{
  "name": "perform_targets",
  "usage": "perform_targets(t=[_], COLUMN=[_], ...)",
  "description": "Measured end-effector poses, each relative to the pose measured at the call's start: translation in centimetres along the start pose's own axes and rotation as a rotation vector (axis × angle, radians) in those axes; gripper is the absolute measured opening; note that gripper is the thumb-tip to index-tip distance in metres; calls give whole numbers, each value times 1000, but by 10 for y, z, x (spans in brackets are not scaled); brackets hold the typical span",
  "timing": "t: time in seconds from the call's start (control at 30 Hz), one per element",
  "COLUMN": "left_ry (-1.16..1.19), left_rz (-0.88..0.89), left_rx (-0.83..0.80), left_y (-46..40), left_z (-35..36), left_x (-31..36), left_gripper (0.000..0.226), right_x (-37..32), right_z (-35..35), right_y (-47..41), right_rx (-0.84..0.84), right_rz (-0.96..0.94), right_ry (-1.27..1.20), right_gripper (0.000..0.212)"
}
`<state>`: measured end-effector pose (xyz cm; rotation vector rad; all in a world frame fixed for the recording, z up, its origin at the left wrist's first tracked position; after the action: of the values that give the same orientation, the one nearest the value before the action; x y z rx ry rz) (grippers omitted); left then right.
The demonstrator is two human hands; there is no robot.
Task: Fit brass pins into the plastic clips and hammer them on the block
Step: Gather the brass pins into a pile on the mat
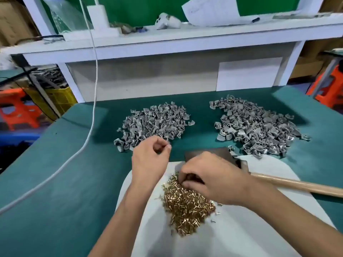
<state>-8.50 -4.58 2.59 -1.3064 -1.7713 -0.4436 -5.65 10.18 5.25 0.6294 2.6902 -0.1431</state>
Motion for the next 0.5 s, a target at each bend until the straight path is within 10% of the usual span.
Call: perform_targets(t=[0.13,0.5], left_ry=[-458,-523], left_rz=[122,310], left_rx=[44,-32], left_y=[-19,-22], left_z=[15,43], left_x=[6,-8], left_gripper=[19,37], right_x=[-22,-10], right_z=[29,64], right_y=[-7,-4], right_rx=[94,-16], right_rz=[-133,-103], right_ry=[144,261], right_gripper=[20,33])
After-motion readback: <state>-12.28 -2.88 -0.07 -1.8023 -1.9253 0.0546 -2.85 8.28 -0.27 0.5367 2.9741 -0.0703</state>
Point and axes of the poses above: each hand's wrist, its own y-axis away from the middle knuckle, its own z-axis out of the palm, x = y × z, the point moved 10 cm from there along -y, towards the middle knuckle, and after that the axes turned 6 degrees about -x, right-handed, at the moved point
